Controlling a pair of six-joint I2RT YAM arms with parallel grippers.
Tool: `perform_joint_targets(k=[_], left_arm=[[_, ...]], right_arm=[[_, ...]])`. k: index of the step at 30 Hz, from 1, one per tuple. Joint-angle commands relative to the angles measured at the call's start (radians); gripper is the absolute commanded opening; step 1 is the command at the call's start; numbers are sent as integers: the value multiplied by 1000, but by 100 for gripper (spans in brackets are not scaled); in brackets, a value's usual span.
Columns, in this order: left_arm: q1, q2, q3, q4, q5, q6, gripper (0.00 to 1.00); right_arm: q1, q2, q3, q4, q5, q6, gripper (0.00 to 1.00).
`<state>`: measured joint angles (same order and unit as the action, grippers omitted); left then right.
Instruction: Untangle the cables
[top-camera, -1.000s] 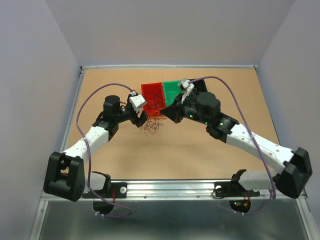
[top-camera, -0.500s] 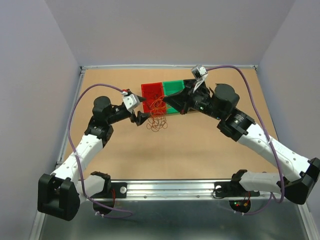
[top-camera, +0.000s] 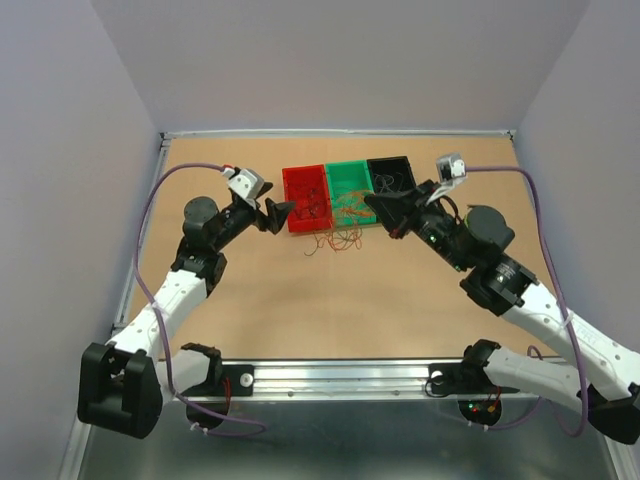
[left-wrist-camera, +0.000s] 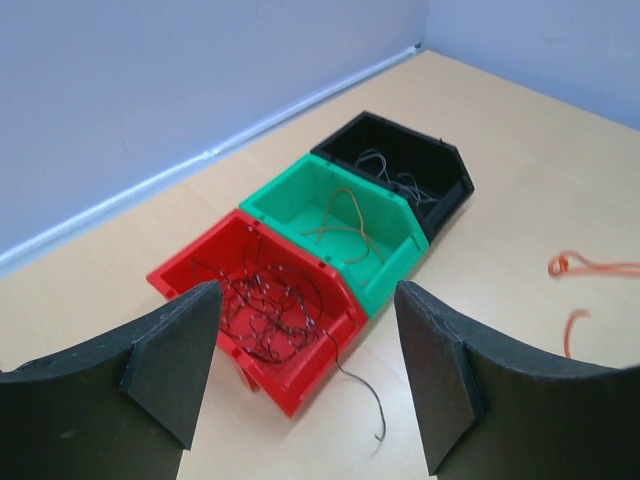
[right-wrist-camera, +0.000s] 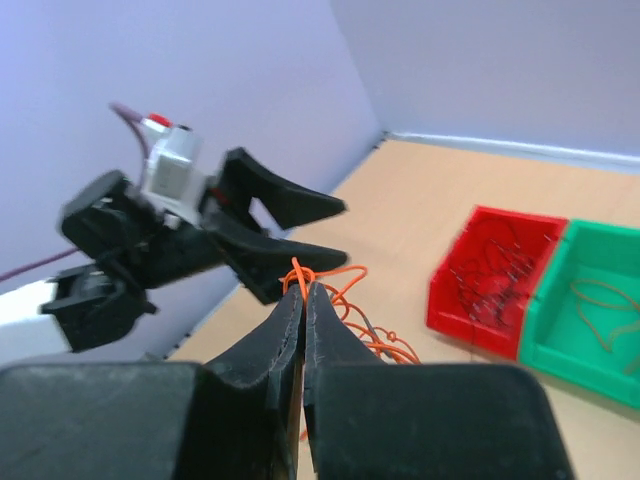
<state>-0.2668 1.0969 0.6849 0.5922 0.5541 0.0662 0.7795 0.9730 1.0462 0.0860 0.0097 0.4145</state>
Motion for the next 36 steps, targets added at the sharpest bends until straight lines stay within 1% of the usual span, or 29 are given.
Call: perform_joint_targets(k=[1, 3, 4, 6, 7, 11, 13, 16, 21, 27, 29, 33, 36], left_arm=[[0, -124, -65, 97, -33, 0, 81], [-2, -175, -87, 110, 32, 10, 81], [-8, -186, -108, 132, 131, 21, 81], [-26, -187, -117, 136, 222, 38, 81], [-43, -172, -120, 136, 293, 56, 81], [-83, -103, -105, 124, 423, 105, 81], [-101, -66, -94, 92, 457, 135, 80], [-138, -39, -87, 64, 438, 179, 79], [-158, 12, -71, 61, 423, 185, 79], [-169, 57, -38, 61, 455, 170, 77], [-170, 70, -27, 61, 467, 170, 76], [-178, 98, -2, 63, 498, 155, 72], [-183, 97, -1, 69, 509, 153, 71]], right_arm=[[4, -112, -185, 159, 157, -7, 1], [3, -163, -241, 170, 170, -14, 0], [3, -189, -259, 175, 180, -20, 1], [3, -200, -275, 175, 193, -25, 1], [3, -200, -275, 173, 184, -28, 0], [3, -189, -267, 167, 104, -36, 0], [3, -184, -267, 169, 75, -37, 1], [3, -178, -268, 170, 56, -39, 1], [3, -185, -279, 192, 13, -45, 1], [3, -171, -276, 192, -4, -49, 0], [3, -165, -273, 193, -42, -49, 1], [3, -158, -273, 198, -50, -49, 1], [3, -155, -275, 198, -50, -51, 0]])
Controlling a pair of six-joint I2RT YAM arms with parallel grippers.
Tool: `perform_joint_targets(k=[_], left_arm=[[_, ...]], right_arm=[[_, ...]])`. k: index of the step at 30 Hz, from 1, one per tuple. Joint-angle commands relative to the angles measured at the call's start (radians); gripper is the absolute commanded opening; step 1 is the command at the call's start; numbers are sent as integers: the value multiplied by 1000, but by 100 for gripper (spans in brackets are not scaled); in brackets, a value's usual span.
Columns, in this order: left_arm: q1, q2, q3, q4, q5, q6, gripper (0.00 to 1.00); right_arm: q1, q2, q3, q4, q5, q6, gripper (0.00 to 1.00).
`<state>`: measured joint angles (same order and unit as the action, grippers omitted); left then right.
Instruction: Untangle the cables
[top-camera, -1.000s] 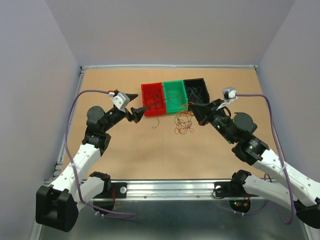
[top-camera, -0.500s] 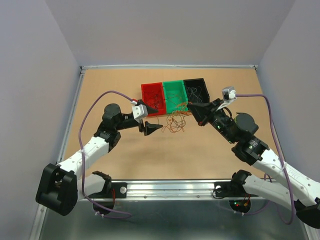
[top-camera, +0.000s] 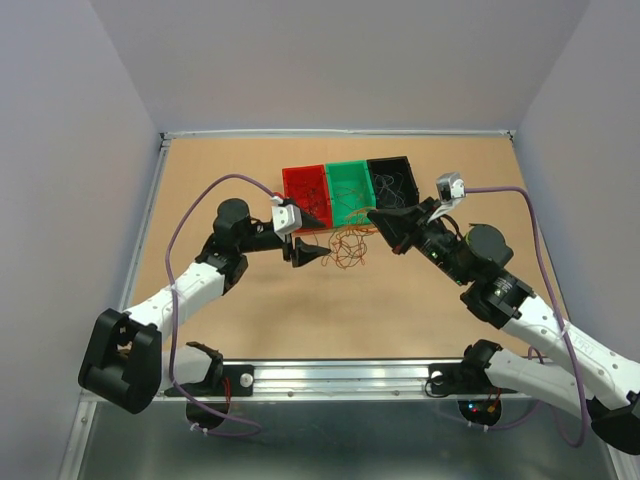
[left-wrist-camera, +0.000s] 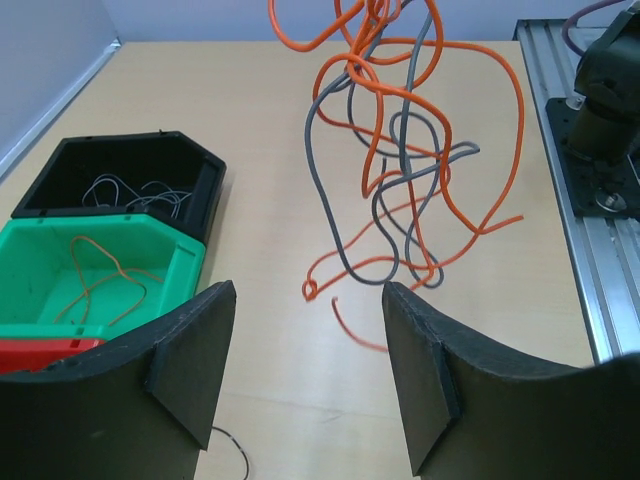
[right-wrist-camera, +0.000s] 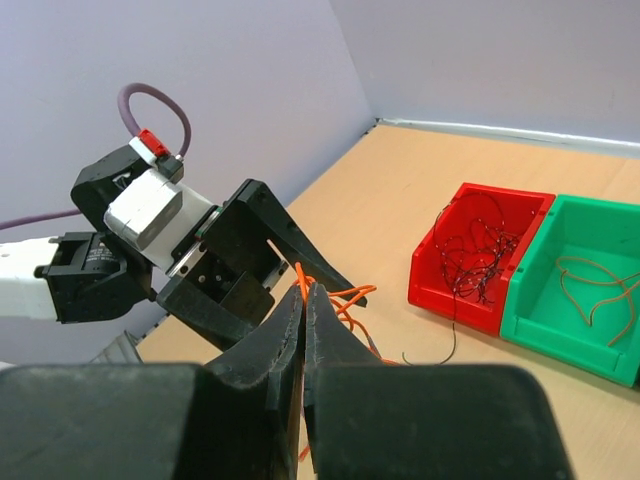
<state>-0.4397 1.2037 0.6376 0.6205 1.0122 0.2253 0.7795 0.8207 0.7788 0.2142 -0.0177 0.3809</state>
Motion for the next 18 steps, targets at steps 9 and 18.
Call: perform_joint_targets(k=[9, 18], left_arm=[[-67, 28, 79, 54, 11, -32, 68], [-105, 57, 96, 59, -52, -34, 23]], right_arm=[[3, 5, -7, 77, -34, -13, 1], [3, 6, -9, 80, -42, -8, 1]])
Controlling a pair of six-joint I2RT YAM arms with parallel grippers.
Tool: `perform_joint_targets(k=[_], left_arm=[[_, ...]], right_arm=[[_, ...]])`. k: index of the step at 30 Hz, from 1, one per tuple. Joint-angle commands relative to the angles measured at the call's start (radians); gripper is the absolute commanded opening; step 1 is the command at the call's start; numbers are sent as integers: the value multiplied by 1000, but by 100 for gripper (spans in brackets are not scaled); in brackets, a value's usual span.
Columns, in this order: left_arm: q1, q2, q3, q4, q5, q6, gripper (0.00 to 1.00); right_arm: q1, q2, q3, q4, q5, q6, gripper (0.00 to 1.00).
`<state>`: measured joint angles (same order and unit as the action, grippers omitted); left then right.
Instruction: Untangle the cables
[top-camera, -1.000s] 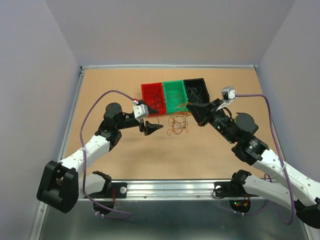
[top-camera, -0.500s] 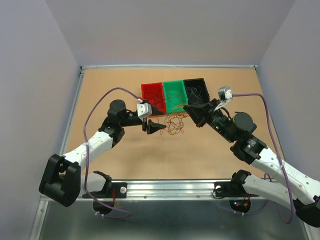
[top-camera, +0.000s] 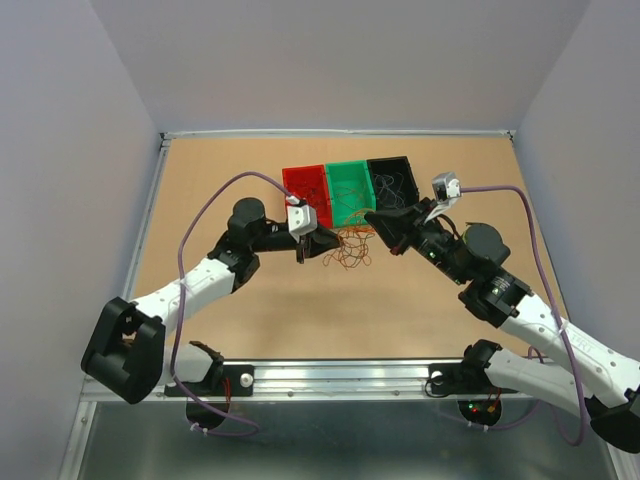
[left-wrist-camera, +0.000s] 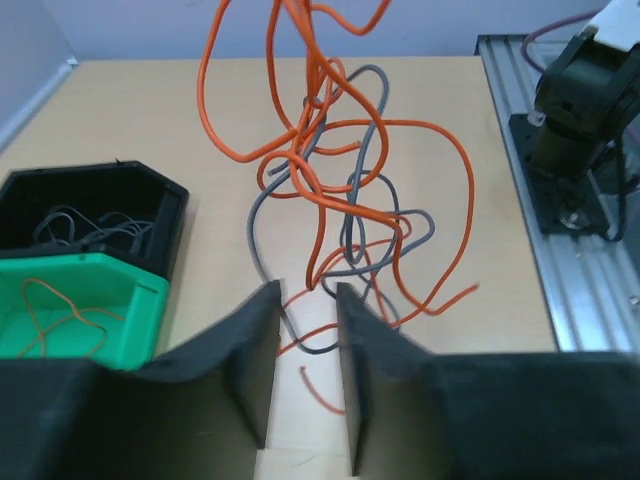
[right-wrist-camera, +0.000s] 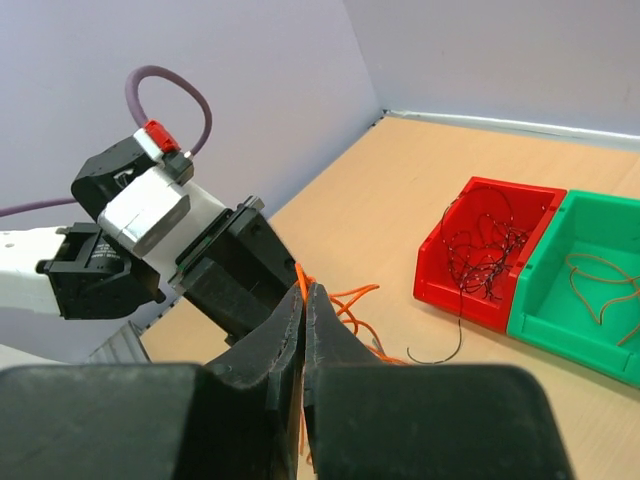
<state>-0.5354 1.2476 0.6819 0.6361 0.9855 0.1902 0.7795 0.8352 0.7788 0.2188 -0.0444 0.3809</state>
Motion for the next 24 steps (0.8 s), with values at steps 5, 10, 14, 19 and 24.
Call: perform_joint_targets(k=[5, 10, 14, 19, 24], left_arm=[[-2, -3, 47, 24, -280, 14, 0], [121, -28, 28, 45, -423, -96, 0], [339, -13, 44, 63, -395, -259, 0], [572, 24, 47, 100, -350, -411, 0], [655, 7, 41, 122, -363, -456, 0]], right_arm=[[3, -39, 2, 18, 75, 2, 0], [3, -163, -35, -32, 409, 35, 1], [3, -278, -76, -47, 639, 55, 1], [3, -419, -104, -50, 814, 44, 0], [3, -473, -110, -52, 824, 27, 1]])
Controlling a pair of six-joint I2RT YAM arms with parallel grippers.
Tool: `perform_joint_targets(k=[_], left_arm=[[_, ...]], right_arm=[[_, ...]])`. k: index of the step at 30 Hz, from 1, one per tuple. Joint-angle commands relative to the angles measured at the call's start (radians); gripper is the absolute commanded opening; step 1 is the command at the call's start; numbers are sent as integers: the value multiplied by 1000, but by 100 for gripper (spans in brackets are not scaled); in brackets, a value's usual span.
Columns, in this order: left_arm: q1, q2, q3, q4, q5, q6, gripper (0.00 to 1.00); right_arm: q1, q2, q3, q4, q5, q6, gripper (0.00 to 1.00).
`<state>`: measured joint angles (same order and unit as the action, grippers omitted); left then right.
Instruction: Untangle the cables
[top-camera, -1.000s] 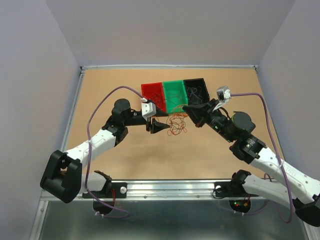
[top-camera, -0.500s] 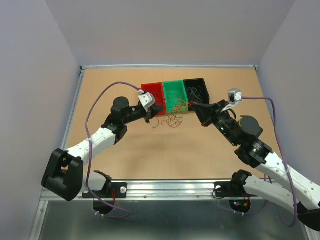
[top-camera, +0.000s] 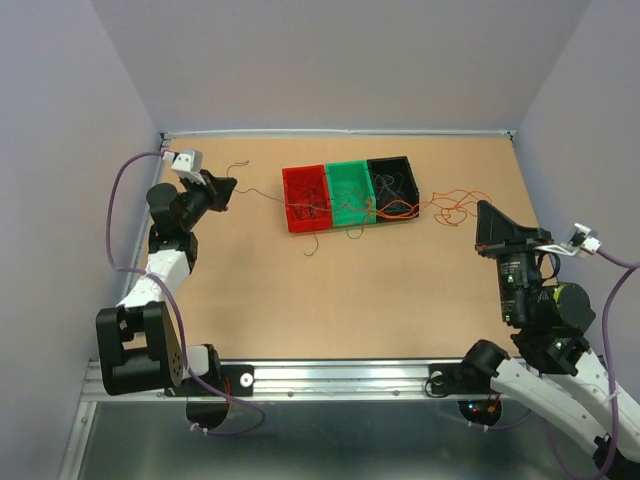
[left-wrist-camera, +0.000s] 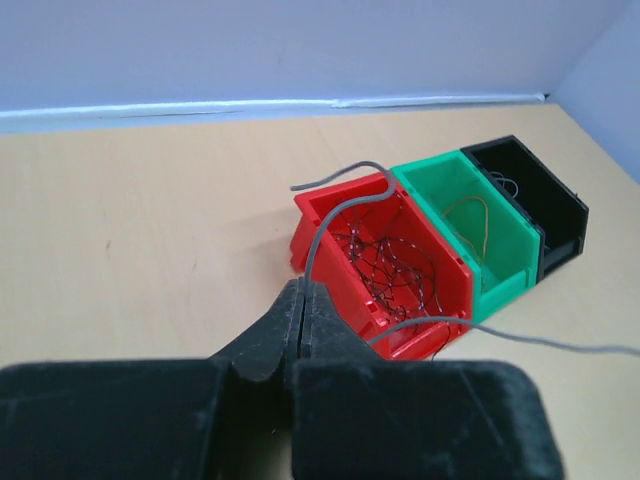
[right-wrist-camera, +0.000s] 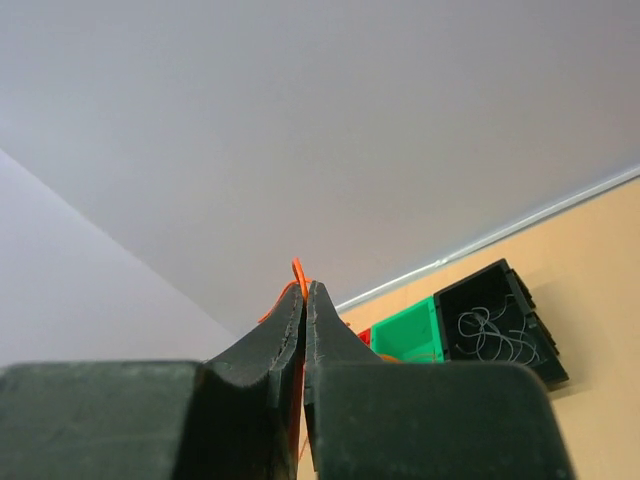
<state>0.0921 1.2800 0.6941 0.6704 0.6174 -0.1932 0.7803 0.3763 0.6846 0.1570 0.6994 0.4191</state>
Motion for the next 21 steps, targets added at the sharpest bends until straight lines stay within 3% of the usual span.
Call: perform_joint_targets(k=[1, 4, 6, 8, 12, 16, 21], left_arm=[[40, -45, 24, 89, -7, -72, 0], [66, -100, 10, 87, -74, -68, 0], [139, -128, 28, 54, -119, -84, 0], [261, -155, 50, 28, -85, -139, 0], [377, -171, 51, 34, -38, -215, 0], [394, -174, 59, 17, -93, -227, 0], [498, -177, 74, -8, -113, -278, 0]], right_arm=[[2, -8, -14, 12, 75, -14, 1], [2, 9, -7, 9, 80, -23, 1], [2, 12, -5, 9, 118, -23, 1], [4, -5, -10, 9, 135, -29, 1], [2, -37, -17, 7, 158, -31, 1], [2, -16, -13, 7, 156, -32, 1], [2, -22, -11, 4, 173, -39, 1]])
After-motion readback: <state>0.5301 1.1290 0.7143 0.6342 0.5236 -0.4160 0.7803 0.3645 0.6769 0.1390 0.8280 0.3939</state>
